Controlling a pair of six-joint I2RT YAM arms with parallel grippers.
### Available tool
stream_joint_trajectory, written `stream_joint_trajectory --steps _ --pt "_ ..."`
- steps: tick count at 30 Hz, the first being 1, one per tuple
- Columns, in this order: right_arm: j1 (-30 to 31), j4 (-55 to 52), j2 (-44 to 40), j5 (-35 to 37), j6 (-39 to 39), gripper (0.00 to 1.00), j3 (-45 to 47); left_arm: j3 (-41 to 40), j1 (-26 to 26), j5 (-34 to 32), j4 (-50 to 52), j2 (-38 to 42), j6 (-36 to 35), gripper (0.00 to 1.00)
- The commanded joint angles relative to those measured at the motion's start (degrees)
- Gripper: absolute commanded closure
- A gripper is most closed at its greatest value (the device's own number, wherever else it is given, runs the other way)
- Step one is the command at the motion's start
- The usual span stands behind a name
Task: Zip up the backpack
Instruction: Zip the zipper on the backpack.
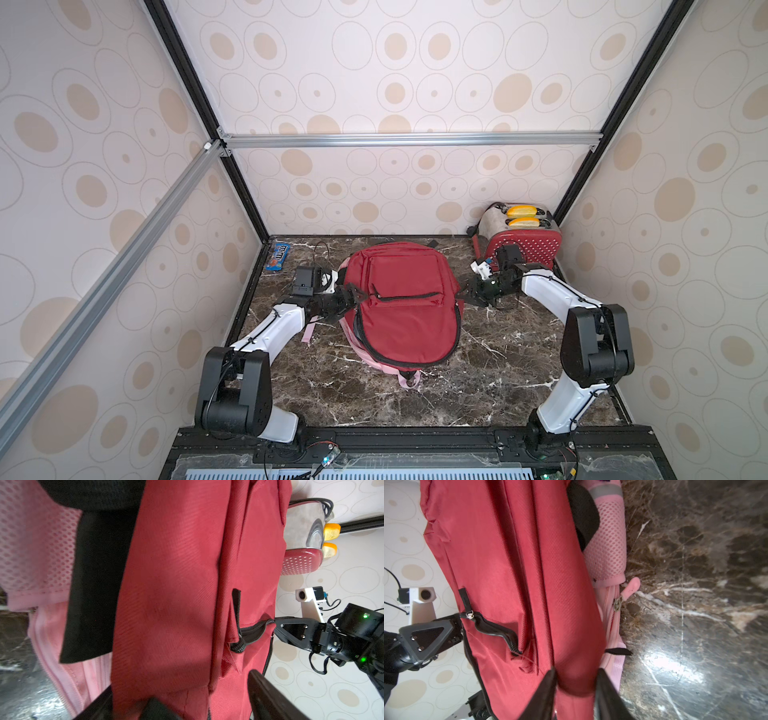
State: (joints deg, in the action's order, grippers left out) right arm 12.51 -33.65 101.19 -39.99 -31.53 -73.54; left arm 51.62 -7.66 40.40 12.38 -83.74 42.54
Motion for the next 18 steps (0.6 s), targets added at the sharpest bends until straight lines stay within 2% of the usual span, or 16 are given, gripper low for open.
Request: stream_joint_trajectory --steps 1,3,8,11,12,14,16,18 --pt "1.77 -0.13 1.03 -2.41 1.40 0.78 -0.20 0.00 -1.86 3.33 -3.20 1.41 1.77 0.24" --pt "1.81 -1.63 1.12 -1.49 2.34 0.83 -0.88 -0.27 -2.22 3.39 -3.56 1.94 2.42 0.36" --pt "4.33 -4.57 1.88 0.54 3.79 0.85 -2.22 -1.23 -2.30 3.80 -3.90 3.37 3.00 0.62" --pt "4.54 -7.68 2.18 3.37 5.01 0.85 -3.46 -1.91 -2.27 3.87 -3.72 3.86 2.94 0.97" --pt "4.61 -9.45 2.10 5.19 5.63 0.83 -4.24 -2.03 -2.35 3.41 -3.01 4.09 2.61 1.00" --pt "4.55 -14.27 1.85 10.15 7.30 0.76 -6.70 -2.46 -2.29 2.25 -2.05 4.92 2.03 1.00" --pt "4.66 -20.40 1.49 18.09 8.59 0.64 -10.20 -2.88 -2.35 1.06 -1.04 5.88 1.33 1.00" --pt "4.67 -25.87 0.78 25.82 9.02 0.56 -14.11 -2.92 -2.31 0.07 -0.03 6.67 0.65 1.00"
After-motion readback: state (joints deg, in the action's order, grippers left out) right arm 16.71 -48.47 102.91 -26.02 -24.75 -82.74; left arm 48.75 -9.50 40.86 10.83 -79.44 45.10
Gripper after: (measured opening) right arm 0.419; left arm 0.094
